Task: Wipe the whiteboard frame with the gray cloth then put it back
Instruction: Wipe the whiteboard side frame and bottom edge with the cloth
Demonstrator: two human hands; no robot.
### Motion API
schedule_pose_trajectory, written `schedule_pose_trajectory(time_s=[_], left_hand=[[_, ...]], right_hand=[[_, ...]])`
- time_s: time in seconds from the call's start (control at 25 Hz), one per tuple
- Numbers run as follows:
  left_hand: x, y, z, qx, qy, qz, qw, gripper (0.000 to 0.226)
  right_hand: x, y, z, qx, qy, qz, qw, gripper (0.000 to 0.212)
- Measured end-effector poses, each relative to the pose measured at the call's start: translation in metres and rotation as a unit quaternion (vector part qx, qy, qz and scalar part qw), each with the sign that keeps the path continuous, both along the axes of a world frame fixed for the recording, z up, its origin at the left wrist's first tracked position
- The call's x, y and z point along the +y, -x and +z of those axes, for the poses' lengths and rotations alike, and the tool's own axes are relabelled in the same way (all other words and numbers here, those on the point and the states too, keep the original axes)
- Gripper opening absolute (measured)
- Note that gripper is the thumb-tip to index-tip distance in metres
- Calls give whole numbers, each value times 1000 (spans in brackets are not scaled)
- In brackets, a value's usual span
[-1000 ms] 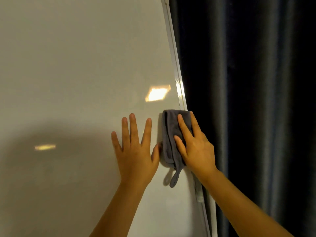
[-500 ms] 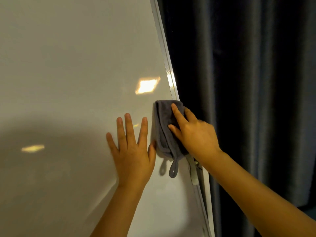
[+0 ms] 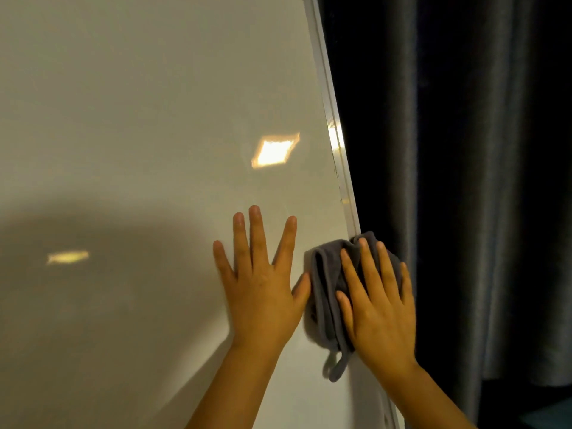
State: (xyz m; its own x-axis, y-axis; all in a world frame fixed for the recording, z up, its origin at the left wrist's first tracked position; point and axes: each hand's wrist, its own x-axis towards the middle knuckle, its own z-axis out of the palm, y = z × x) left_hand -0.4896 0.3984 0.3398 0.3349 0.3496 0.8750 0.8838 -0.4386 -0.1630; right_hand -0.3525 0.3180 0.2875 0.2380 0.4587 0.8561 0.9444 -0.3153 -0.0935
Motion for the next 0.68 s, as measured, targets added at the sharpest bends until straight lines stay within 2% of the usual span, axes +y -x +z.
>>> schedule_pose_trajectory(time_s=[0.2, 0.4, 0.52, 0.68], left_hand=[[-4, 5, -21, 6, 9, -13, 1000, 82], [6, 31, -29, 57, -38, -17, 998, 79], [7, 40, -34, 77, -58, -4, 995, 77], [6, 43, -46, 68, -56, 1, 996, 74]], right_hand=[[-1, 1, -32, 13, -1, 29, 999, 55], [-13, 1, -89, 44, 9, 58, 997, 55], [-10, 8, -98, 95, -17, 60, 993, 55], [-3, 13, -105, 111, -51, 82, 989, 56]])
